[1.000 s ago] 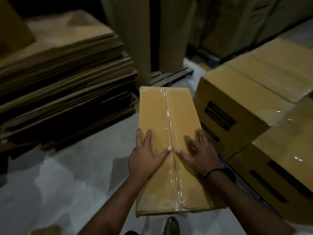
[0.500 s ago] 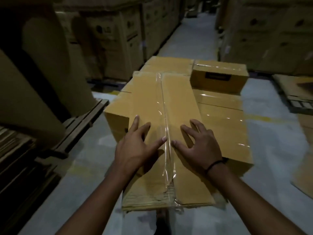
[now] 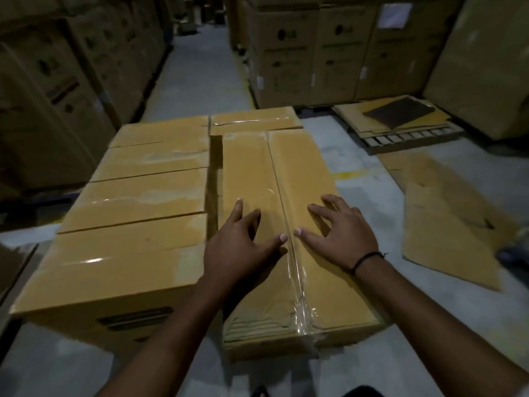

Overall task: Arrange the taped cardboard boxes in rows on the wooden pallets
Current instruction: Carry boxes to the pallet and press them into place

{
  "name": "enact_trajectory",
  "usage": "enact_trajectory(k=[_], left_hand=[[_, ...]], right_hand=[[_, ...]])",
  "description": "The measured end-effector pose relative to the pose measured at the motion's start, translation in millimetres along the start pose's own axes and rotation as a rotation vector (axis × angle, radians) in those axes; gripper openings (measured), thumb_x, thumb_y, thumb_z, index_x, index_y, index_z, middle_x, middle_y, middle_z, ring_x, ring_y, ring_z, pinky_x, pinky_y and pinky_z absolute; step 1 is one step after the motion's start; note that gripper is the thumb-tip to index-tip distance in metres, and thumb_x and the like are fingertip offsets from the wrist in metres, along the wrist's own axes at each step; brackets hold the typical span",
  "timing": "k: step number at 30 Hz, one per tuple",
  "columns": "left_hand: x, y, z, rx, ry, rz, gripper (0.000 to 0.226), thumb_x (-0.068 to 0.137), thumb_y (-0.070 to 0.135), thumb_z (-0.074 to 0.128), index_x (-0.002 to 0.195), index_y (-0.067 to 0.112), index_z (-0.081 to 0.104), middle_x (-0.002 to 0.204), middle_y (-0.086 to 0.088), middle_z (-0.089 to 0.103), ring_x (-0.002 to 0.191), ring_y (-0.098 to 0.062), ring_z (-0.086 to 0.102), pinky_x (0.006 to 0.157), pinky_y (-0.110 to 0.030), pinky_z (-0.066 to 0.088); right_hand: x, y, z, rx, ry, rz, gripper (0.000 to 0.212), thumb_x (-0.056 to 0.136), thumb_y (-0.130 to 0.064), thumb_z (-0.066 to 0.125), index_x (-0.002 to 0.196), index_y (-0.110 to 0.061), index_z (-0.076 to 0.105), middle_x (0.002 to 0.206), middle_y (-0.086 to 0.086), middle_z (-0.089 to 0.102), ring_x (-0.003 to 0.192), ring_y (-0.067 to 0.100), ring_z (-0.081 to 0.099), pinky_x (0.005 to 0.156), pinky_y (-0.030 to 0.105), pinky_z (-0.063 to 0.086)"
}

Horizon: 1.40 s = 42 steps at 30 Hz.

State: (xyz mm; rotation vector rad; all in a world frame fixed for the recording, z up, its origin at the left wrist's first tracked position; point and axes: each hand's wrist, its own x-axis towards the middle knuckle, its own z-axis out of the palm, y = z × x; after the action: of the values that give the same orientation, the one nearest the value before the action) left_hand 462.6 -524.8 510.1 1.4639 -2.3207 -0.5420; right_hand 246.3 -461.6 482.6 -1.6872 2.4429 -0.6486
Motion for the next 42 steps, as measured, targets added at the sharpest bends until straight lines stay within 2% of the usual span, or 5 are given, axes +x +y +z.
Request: enact_trajectory(k=[9,13,21,29,42], left_hand=[[109.2,79.4,81.9,0.121,-0.132,0.002,0.096,0.074,0.089,0.057,0.152,0.035,0.044,0.171,0.005,0.011,0.142,-0.024,0.046,0.104,-0.043,0.045],[139.0,129.5,111.7,0.117,-0.079,-0.092,0.087,0.075,0.085,0.060,0.142,0.030,0.056,0.170,0.003,0.019,0.136,-0.023,0.053,0.094,-0.035,0.047],[205.5,222.4,149.7,0.060,0.073,-0.268,0.097,0.067,0.093,0.059,0.145,0.036,0.054,0.169,0.008,0.021,0.142,-0.019,0.047,0.098,-0.042,0.051],[262.6,250.4,182.4,0.009,0.190,-0.434,0.104,0.069,0.093,0.055,0.155,0.037,0.039,0.171,0.008,0.011,0.150,-0.022,0.033,0.109,-0.047,0.042],[427.1,192.3,248.1,-0.107,0.277,-0.689,0.099,0.074,0.091,0.053,0.155,0.035,0.041,0.171,0.005,0.012,0.151,-0.023,0.030,0.112,-0.053,0.036]], right_hand=[[90.9,122.0,4.5,0.039,-0.058,0.085,0.080,0.075,-0.083,0.055,0.143,-0.041,0.053,0.158,-0.013,0.034,0.136,0.026,0.040,0.106,0.042,0.044],[144.7,172.2,-1.1,0.089,-0.098,0.019,0.075,0.076,-0.081,0.059,0.139,-0.039,0.058,0.156,-0.012,0.039,0.134,0.025,0.043,0.106,0.042,0.044],[251.3,260.1,-62.2,0.034,-0.144,-0.231,0.079,0.075,-0.084,0.054,0.139,-0.039,0.058,0.156,-0.010,0.040,0.133,0.029,0.046,0.106,0.044,0.045],[351.5,280.1,-73.8,0.008,-0.187,-0.446,0.077,0.078,-0.082,0.054,0.141,-0.038,0.056,0.155,-0.010,0.041,0.131,0.028,0.046,0.105,0.043,0.046],[564.9,250.5,9.5,-0.118,-0.394,-0.651,0.073,0.079,-0.082,0.051,0.138,-0.041,0.057,0.156,-0.013,0.038,0.133,0.022,0.043,0.106,0.042,0.044]])
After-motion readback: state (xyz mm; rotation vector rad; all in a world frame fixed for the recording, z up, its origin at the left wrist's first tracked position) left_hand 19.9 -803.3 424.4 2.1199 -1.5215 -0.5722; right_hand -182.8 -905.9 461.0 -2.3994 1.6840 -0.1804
